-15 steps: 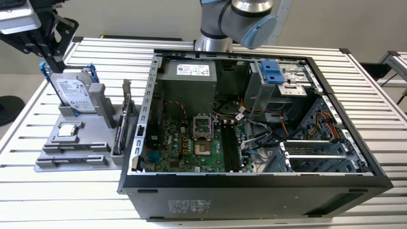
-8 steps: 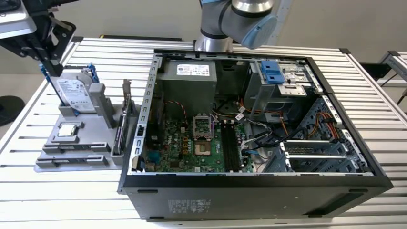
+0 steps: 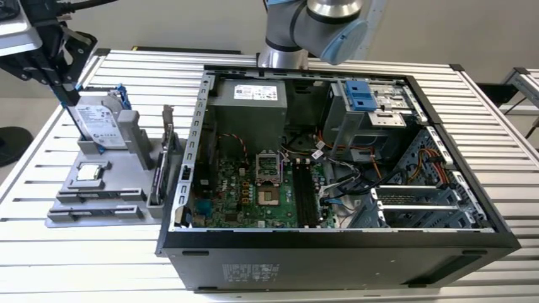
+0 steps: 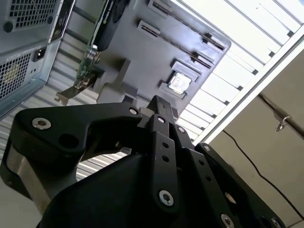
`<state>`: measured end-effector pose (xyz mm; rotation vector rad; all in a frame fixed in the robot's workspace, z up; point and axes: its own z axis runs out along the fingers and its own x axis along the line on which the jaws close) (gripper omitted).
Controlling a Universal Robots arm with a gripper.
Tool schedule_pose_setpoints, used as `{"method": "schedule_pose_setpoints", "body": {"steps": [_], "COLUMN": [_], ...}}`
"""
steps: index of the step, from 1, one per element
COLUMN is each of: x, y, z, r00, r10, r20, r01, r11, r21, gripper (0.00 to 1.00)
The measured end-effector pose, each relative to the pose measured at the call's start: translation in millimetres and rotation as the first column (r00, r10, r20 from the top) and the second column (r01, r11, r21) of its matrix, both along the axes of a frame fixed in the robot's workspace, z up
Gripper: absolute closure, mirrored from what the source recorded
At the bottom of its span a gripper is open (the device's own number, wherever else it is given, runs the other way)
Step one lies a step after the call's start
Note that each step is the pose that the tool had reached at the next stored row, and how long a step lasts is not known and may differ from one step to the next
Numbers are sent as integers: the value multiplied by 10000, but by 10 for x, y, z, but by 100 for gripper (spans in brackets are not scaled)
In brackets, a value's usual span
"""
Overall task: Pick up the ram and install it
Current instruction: 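Reach for the ram, then pick up the ram and move it above insertion slot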
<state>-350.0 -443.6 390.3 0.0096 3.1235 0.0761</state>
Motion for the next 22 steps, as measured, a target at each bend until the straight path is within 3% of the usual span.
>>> {"method": "schedule_pose_setpoints", "body": {"steps": [22], "x": [-28], "y": [-218], "z": [-3], "r00": [10000], "r10": [41], "r20": [0], "r01": [-41], "r11": [10000], "r21": [0], "gripper": [100]}}
